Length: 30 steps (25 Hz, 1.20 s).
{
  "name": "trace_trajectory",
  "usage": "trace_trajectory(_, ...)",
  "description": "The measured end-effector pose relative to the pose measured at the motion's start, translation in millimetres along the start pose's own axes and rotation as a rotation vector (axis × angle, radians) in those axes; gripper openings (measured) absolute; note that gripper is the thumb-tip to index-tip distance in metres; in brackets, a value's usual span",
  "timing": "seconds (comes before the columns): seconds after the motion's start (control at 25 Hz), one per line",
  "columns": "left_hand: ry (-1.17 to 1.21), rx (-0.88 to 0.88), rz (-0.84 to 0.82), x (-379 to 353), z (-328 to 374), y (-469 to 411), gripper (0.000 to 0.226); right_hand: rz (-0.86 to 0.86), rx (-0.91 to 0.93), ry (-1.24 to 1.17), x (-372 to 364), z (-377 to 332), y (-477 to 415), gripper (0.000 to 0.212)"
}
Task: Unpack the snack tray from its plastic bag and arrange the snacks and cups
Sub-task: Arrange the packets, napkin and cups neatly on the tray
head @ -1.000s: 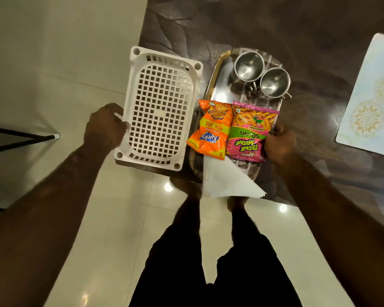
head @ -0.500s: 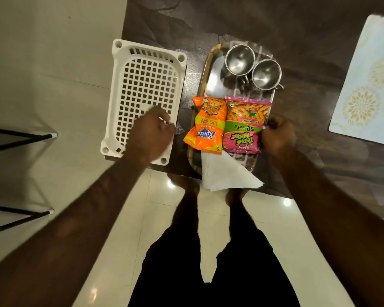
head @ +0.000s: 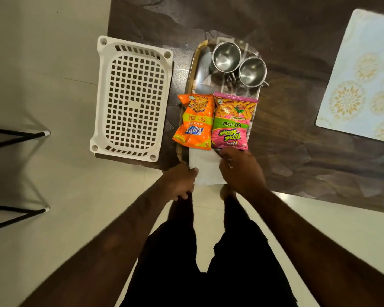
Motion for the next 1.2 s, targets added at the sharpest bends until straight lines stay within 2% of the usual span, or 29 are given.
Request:
trace_trajectory(0.08, 0.058, -0.014, -0.024, 0.4, -1.3, 0.3, 0.037, -0.004, 0.051, -0.036, -7.0, -4.3, -0.6, 0.034)
trace_trajectory(0.2, 0.172, -0.056, -0.092, 0.8, -5.7, 2.7, 0.036, -0.189, -0.005, -0.130, -16.5, -3.8, -9.6, 0.032)
trace_trajectory(0.32, 0.259, -0.086, -0.163, 3.4, -13.3, 5.7, 0.037, -0.326, -0.139, -0.319, -19.4, 1.5, -12.8, 0.027)
trace_trajectory(0.4, 0.263, -0.090, -0.204, 6.7, -18.8, 8.6, 0.040, -0.423, -0.243, -0.529, -18.8, 8.6, -11.9, 0.024)
trace_trajectory(0.48, 0.338, -0.089, -0.261, 9.7, -22.8, 12.0, 0.045, -0.560, -0.273, -0.737, -19.0, 9.2, -10.2, 0.021)
trace_trajectory(0.6, 0.524, -0.110, -0.363, 14.5, -24.6, 16.4, 0.045, -0.659, -0.266, -0.826, -19.6, 0.6, -8.8, 0.017)
trace_trajectory(0.68, 0.571, -0.147, -0.388, 19.9, -26.3, 16.7, 0.042, -0.656, -0.248, -0.824, -19.7, -5.7, -10.2, 0.023)
trace_trajectory(0.8, 0.536, -0.205, -0.317, 30.2, -28.9, 14.4, 0.036, -0.616, -0.206, -0.787, -18.5, -14.8, -13.4, 0.037)
trace_trajectory(0.92, 0.460, -0.265, -0.175, 40.4, -26.7, 12.3, 0.031, -0.529, -0.095, -0.608, -17.1, -28.9, -15.1, 0.051)
trace_trajectory(1.0, 0.459, -0.284, -0.085, 46.2, -25.4, 10.6, 0.026, -0.385, 0.029, -0.428, -13.8, -40.5, -13.1, 0.063)
trace_trajectory(1.12, 0.507, -0.282, -0.023, 47.6, -21.6, 10.7, 0.030, -0.134, 0.260, -0.151, -12.3, -52.5, -2.0, 0.059)
trace_trajectory(1.2, 0.577, -0.256, -0.038, 43.9, -19.2, 12.0, 0.033, -0.170, 0.281, -0.100, -22.1, -56.8, 7.8, 0.058)
Point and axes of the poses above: each hand's wrist, its own y-axis away from the middle knuckle, its own x-axis out of the back of the hand, z = x × y, the point moved 4 cm from there along -y, towards the middle knuckle, and after that the axes turned 1 degree about -x, right-handed, at the moved point
